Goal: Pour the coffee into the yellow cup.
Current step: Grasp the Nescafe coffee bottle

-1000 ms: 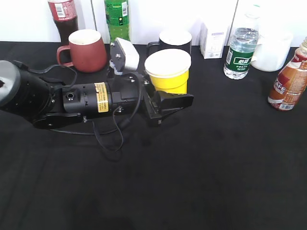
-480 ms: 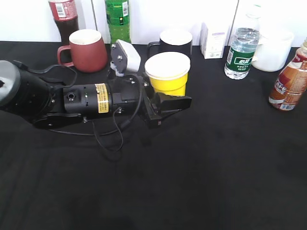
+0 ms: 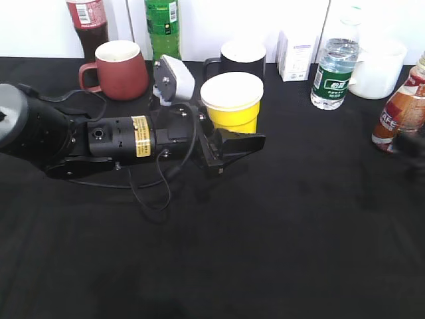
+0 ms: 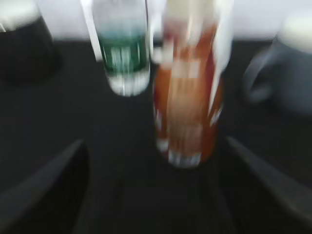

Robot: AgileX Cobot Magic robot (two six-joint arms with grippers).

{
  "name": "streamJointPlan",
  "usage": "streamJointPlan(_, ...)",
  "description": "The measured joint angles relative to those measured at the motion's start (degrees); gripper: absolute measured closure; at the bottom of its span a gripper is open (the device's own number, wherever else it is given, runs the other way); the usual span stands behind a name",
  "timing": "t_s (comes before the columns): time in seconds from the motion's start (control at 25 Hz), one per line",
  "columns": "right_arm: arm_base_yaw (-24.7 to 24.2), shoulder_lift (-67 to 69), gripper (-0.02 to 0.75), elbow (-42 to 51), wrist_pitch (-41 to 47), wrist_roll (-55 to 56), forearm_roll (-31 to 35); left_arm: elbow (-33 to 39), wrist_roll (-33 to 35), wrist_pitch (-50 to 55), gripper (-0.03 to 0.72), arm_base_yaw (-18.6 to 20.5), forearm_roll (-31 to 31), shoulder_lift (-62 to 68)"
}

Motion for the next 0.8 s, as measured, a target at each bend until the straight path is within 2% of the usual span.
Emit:
streamJointPlan(0.08,0.0,8.5,0.075,-2.3,-5.3,-0.4,1.1,0.0,0.0,0.0,0.231,0.0,0.0,0.0)
streamJointPlan(0.2,0.0,16.6,0.075,-5.9,-10.3,-0.8,7.1,0.0,0.0,0.1,0.231,0.0,-0.1,0.0)
streamJointPlan(0.44,0.0,26.1,0.080,-16.7,-11.0,-1.1,6.9,0.0,0.0,0.1,0.231,0.0,-0.1,0.0)
streamJointPlan(0.52,0.0,27.7,0.105,-19.6,-10.6,-1.1,6.8,0.0,0.0,0.1,0.231,0.0,-0.1,0.0)
streamJointPlan(0.68,0.0,28.7,0.209,-20.2,-10.4,-1.4,6.5,0.0,0.0,0.1,0.231,0.0,-0.1,0.0)
streamJointPlan(0.8,0.0,28.8,0.211,-20.2,-10.7,-1.4,6.4,0.0,0.0,0.1,0.231,0.0,-0.1,0.0)
